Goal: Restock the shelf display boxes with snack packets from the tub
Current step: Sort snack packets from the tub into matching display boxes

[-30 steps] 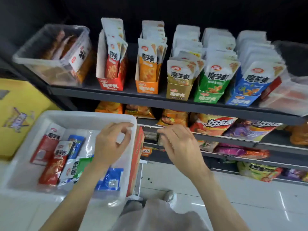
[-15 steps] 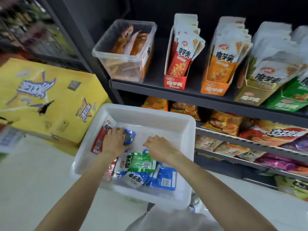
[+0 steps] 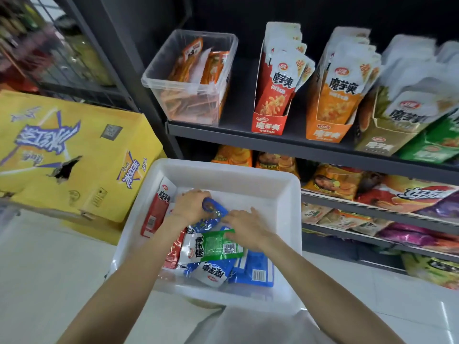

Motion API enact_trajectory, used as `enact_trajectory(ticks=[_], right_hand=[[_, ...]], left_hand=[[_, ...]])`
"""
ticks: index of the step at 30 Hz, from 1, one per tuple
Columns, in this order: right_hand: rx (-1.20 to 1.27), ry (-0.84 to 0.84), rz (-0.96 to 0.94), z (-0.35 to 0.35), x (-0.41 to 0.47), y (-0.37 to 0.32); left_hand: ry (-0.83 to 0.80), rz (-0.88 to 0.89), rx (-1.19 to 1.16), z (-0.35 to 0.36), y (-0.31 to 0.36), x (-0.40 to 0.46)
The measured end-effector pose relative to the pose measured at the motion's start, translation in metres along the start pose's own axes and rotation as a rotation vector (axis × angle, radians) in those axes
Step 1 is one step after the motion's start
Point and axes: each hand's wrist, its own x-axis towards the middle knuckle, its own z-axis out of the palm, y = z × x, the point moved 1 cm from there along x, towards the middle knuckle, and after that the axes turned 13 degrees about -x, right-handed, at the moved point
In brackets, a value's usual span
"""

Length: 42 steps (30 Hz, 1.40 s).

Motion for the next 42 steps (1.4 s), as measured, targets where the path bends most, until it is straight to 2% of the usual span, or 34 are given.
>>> enact_trajectory(ticks=[3, 6, 9, 11, 14, 17, 19, 20, 24, 25, 31, 33, 36, 38, 42], right_hand=[[0.323, 0.122, 0.158, -0.002, -0.006, 0.009], [0.774, 0.241, 0.297, -0.007, -0.017, 0.015], [1.061, 0.398, 0.322, -0.021, -0.028, 0.018], [1.205, 0.510, 0.353, -0.033, -0.041, 0.021], [1.566, 0.641, 0.345, -0.055, -0.070, 0.032], [1.757, 0.744, 0.351, -0.074, -0.102, 0.054], [1.722, 0.817, 0.370, -0.082, -0.122, 0.073], [1.708, 0.859, 0.367, -0.083, -0.132, 0.084], [1.551, 1.044, 0.443, -0.081, -0.174, 0.125], [1.490, 1.098, 0.486, -0.080, -0.186, 0.136], [1.104, 1.477, 0.749, -0.074, -0.283, 0.221], [1.057, 1.600, 0.799, -0.076, -0.314, 0.251], [1.022, 1.764, 0.800, -0.092, -0.345, 0.290], [0.992, 1.797, 0.751, -0.106, -0.351, 0.310], [0.905, 1.705, 0.657, -0.129, -0.341, 0.337]], left_hand=[[0.117, 0.091, -0.066, -0.017, 0.014, -0.003], [0.342, 0.177, -0.245, -0.040, 0.034, -0.015], [0.543, 0.218, -0.748, -0.059, 0.065, -0.033], [0.623, 0.145, -1.146, -0.063, 0.084, -0.043], [0.597, 0.010, -1.580, -0.056, 0.110, -0.054], [0.373, -0.027, -1.698, -0.039, 0.140, -0.062], [0.246, 0.069, -1.561, -0.023, 0.161, -0.065], [0.221, 0.155, -1.415, -0.016, 0.171, -0.065], [0.211, 0.472, -0.475, 0.011, 0.218, -0.053], [0.236, 0.534, -0.325, 0.014, 0.233, -0.049], [0.407, 0.916, -0.193, 0.030, 0.338, -0.015], [0.395, 0.999, -0.162, 0.038, 0.378, 0.000], [0.331, 1.017, -0.052, 0.057, 0.431, 0.023], [0.323, 1.042, 0.022, 0.068, 0.457, 0.032], [0.269, 0.951, 0.124, 0.083, 0.482, 0.040]])
